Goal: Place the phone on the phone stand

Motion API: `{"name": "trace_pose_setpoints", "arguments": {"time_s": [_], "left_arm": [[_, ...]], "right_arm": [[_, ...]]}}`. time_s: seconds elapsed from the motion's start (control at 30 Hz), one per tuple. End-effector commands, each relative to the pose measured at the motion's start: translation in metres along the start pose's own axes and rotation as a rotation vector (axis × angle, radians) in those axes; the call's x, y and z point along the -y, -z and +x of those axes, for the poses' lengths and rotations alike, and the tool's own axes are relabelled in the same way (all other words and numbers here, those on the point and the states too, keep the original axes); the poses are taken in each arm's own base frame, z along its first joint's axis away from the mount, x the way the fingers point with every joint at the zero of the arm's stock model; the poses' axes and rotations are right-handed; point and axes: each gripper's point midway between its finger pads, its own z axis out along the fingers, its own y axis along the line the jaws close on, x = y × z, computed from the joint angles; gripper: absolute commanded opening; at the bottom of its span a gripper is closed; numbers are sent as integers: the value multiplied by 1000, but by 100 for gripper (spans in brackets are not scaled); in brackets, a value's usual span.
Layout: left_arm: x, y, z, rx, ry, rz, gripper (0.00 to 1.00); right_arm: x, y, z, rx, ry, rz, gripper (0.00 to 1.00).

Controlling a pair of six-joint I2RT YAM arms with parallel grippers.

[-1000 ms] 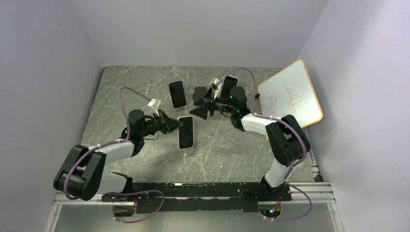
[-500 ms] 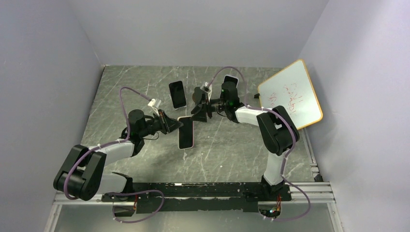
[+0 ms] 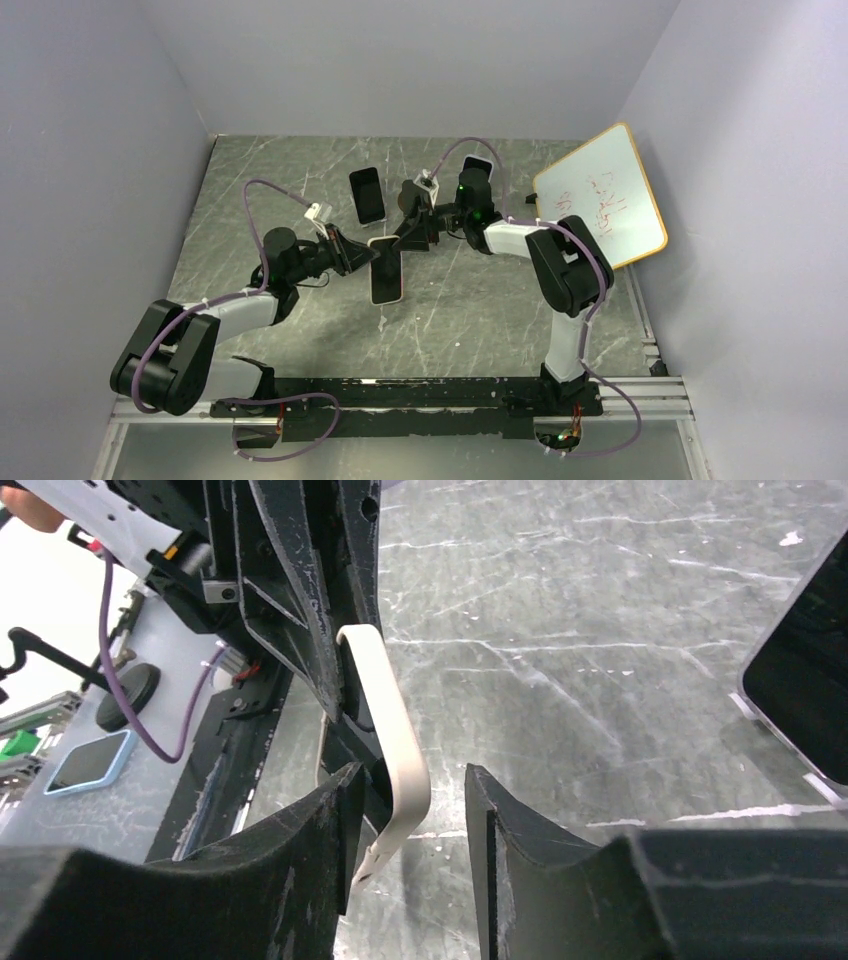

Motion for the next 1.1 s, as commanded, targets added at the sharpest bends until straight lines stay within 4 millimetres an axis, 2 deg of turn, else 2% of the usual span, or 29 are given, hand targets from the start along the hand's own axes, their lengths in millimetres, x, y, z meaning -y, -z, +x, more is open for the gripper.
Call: {"name": "trace_pose_setpoints", "arguments": {"time_s": [0.0,0.07,0.1,0.2,0.33,0.4,0.5,0.67,0.73,0.93,1.07], "left_arm": [[20,-1,-17,63,-66,84,5],[19,-1,-16,65,-64,82,5],[18,-1,-15,63,-61,78,5],[15,-1,-13,61,-58,67,5],[8,-1,-12,55,-54,28,5],[6,-2,-14,53,-56,9,17],[2,0,-17,61,-58,-26,31],[-10,4,-23,83,-62,-127,54],[-18,7,-25,88,-59,-180,58],[-32,19,-32,133,-65,-298,63],[-37,23,-34,152,-67,-332,64]], "right_arm": [[-8,0,-9,31,-2,-64,42],[-11,0,-11,40,-12,-82,36],[-13,0,-11,44,-17,-93,29],[-20,1,-13,64,-32,-128,1],[-29,5,-17,94,-18,-183,0],[-35,9,-18,102,-24,-222,0],[-30,12,-16,83,-56,-238,0],[-22,22,-34,96,-19,-220,0],[-16,27,-44,102,-1,-209,0],[0,45,-78,121,76,-178,0],[12,60,-110,186,118,-123,0]]}}
